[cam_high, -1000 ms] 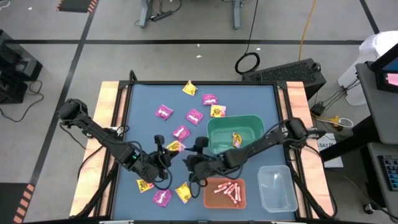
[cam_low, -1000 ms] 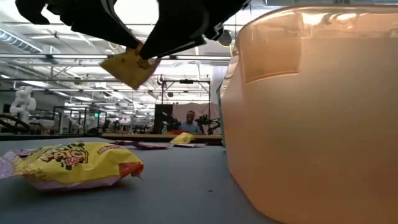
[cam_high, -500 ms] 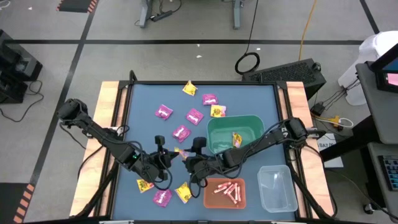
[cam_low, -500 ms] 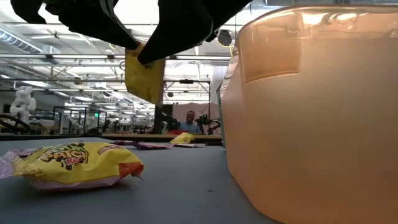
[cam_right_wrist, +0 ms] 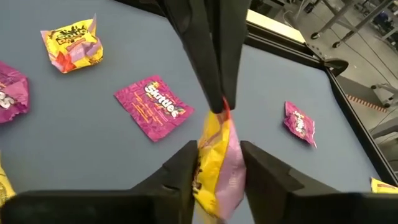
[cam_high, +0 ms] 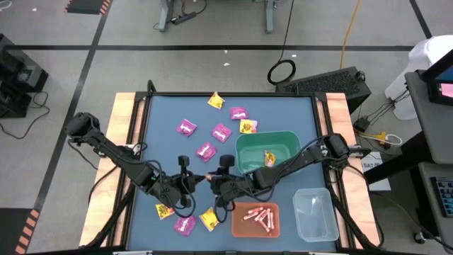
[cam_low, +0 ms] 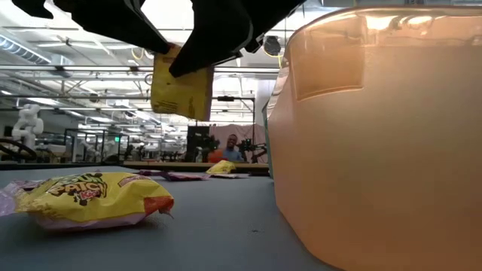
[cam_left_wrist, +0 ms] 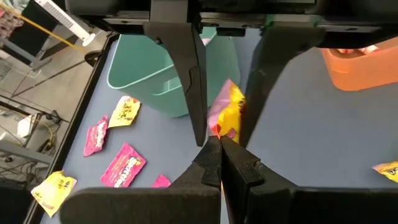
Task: Sort candy
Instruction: Put the yellow candy pack into the green bin
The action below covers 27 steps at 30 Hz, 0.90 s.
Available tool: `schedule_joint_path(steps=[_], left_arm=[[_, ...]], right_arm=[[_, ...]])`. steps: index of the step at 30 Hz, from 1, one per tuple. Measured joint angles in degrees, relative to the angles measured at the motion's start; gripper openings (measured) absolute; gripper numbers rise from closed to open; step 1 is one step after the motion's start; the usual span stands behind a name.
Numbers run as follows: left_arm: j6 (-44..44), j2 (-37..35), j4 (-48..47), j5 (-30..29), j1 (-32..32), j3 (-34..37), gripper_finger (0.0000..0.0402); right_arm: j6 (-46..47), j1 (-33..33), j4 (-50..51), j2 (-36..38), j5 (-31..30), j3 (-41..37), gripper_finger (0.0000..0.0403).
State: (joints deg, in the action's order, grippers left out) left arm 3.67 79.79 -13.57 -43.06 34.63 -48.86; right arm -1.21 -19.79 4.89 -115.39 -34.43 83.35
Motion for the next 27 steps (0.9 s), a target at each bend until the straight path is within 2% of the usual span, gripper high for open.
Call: schedule_joint_path(steps=[6, 13, 18, 22, 27], left_arm=[[0.9, 0.0, 0.5, 0.6, 0.0, 0.0, 0.0006], [2.3, 0.0, 4.2, -1.2, 0.0, 0.0, 0.0051], [6.0, 0.0, 4.2, -2.2, 0.1, 0.0, 0.0104], [8.0, 0.0, 4.1, -2.2, 0.9, 0.0, 0.0146], [12.4, 0.0, 3.5, -1.6, 3.0, 0.0, 0.0176]], right_arm=[[-1.6, 0.0, 0.1, 0.0, 0.0, 0.0, 0.0062], [-5.2, -0.1, 1.2, 0.8, -0.2, 0.0, 0.004], [-5.3, -0.1, 8.6, 3.0, -1.7, 0.0, 0.0039], [-1.9, -0.4, 16.9, 6.6, -1.6, 0.0, 0.0039], [1.9, -1.2, 29.1, 12.3, -1.8, 0.0, 0.0038]])
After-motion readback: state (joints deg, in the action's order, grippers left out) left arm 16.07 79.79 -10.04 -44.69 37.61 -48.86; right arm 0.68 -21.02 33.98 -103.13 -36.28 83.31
